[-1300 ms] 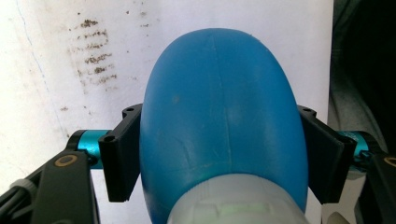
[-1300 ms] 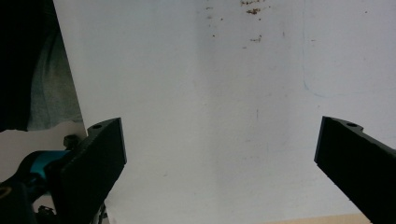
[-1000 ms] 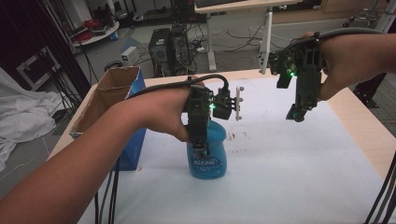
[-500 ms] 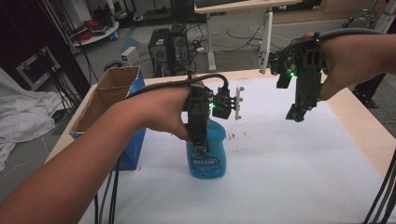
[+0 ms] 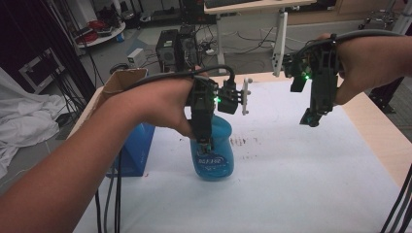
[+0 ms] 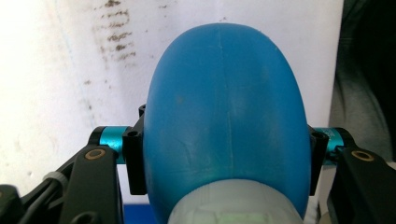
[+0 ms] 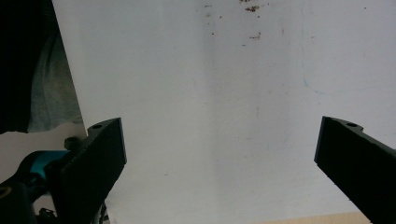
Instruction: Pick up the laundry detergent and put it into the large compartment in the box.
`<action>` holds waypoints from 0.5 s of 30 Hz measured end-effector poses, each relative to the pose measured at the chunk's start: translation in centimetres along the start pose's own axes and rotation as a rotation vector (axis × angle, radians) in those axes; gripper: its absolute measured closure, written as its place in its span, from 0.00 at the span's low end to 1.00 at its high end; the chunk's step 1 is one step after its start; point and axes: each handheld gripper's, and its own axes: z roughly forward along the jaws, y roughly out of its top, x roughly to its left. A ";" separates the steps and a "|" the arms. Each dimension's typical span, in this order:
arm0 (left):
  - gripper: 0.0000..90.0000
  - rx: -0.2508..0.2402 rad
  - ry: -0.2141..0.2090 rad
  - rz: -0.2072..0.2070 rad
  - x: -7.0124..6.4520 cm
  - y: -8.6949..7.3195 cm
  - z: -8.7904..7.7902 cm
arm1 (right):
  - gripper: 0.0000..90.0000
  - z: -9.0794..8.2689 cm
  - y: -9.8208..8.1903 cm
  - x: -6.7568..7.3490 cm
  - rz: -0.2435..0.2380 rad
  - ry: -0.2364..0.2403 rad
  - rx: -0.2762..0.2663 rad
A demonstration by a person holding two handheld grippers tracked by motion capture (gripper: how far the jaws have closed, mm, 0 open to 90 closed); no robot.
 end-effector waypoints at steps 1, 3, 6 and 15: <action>0.43 0.000 0.000 -0.010 0.1 -0.2 -0.4 | 0.01 0.0 0.0 0.0 0.003 -0.003 0.002; 0.42 0.003 -0.002 -0.024 0.2 -0.5 -1.3 | 0.01 0.0 0.1 0.0 -0.005 0.001 -0.001; 0.42 0.009 -0.005 -0.055 0.5 -1.2 -2.8 | 0.01 0.0 0.2 0.1 -0.003 -0.002 -0.001; 0.42 0.020 0.021 -0.127 1.1 -3.1 -7.9 | 0.01 0.0 0.4 0.1 -0.009 0.001 0.000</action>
